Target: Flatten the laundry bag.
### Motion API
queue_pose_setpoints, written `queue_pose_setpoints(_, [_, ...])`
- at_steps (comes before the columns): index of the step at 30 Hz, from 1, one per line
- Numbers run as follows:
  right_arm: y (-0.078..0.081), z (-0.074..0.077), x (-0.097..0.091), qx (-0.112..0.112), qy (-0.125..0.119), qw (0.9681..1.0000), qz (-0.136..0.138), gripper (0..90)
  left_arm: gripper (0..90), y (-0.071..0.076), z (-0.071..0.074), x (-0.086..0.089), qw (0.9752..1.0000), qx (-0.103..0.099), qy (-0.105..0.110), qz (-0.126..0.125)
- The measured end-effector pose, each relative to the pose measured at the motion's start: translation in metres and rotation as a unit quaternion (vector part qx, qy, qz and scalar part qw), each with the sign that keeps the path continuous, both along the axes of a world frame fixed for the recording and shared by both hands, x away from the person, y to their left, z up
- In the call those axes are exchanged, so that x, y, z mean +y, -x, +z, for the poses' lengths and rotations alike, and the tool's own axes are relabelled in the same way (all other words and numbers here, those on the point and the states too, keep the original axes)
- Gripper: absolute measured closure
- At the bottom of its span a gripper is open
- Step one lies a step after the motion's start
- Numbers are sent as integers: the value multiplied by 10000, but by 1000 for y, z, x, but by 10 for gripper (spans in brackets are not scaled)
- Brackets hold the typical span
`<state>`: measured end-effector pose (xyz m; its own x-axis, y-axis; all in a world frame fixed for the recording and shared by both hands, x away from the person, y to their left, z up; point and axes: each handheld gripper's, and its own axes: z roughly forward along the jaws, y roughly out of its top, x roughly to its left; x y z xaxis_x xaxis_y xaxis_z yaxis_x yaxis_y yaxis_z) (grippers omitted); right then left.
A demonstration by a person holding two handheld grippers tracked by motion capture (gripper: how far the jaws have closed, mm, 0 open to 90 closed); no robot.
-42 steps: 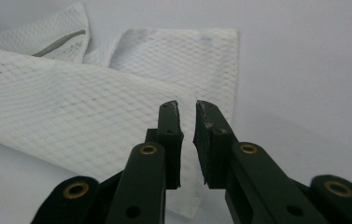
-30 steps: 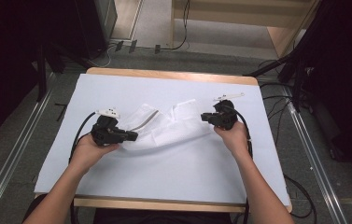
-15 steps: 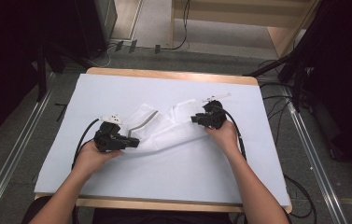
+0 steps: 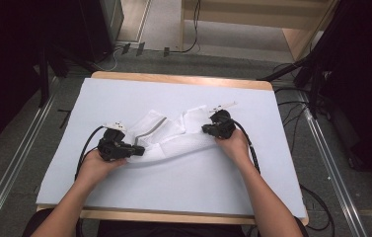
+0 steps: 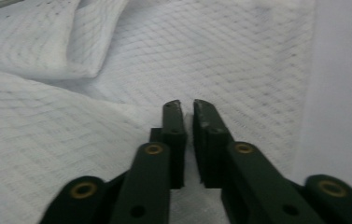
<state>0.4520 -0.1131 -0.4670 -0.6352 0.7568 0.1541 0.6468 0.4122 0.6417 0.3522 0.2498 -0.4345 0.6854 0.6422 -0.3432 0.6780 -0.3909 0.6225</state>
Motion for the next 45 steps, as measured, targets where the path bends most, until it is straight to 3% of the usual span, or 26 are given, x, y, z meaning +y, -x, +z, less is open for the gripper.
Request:
queue_pose_setpoints(2, [0,0,-1,135,-84,9999,-21,900,845,0,0,1,10000,-6,-3,5])
queue_pose_setpoints(6, [0,5,-3,174,-60,9998,-53,900,845,-1,3,5,9999,-39,43,100])
queue_pose_setpoints(10, [7,20,-13,124,-330,9994,-47,900,844,3,10,11,9997,-70,153,170])
queue_pose_setpoints(15, [29,36,-27,-43,-582,9983,-21,900,838,9,16,15,9996,-101,195,173])
queue_pose_setpoints(20, [53,40,-33,-115,-599,9981,102,900,832,20,16,16,9999,-58,106,109])
queue_pose_setpoints(28, [86,38,-44,-8,-665,9974,262,900,795,32,15,19,9999,73,81,5])
queue_pose_setpoints(33, [103,35,-50,87,-596,9977,316,900,747,34,22,20,9996,-11,272,21])
queue_pose_setpoints(36, [109,37,-53,65,-633,9975,304,894,724,35,29,22,9996,-152,238,68])
queue_pose_setpoints(38, [111,41,-57,-23,-726,9971,242,841,710,33,32,24,9992,-222,299,162])
queue_pose_setpoints(40, [110,45,-60,-128,-823,9964,185,808,703,29,36,26,9990,-201,325,232])
queue_pose_setpoints(42, [109,50,-63,-237,-895,9956,118,781,692,25,43,26,9989,-324,213,275])
queue_pose_setpoints(45, [105,55,-67,-302,-949,9950,43,775,687,17,50,29,9985,-374,237,320])
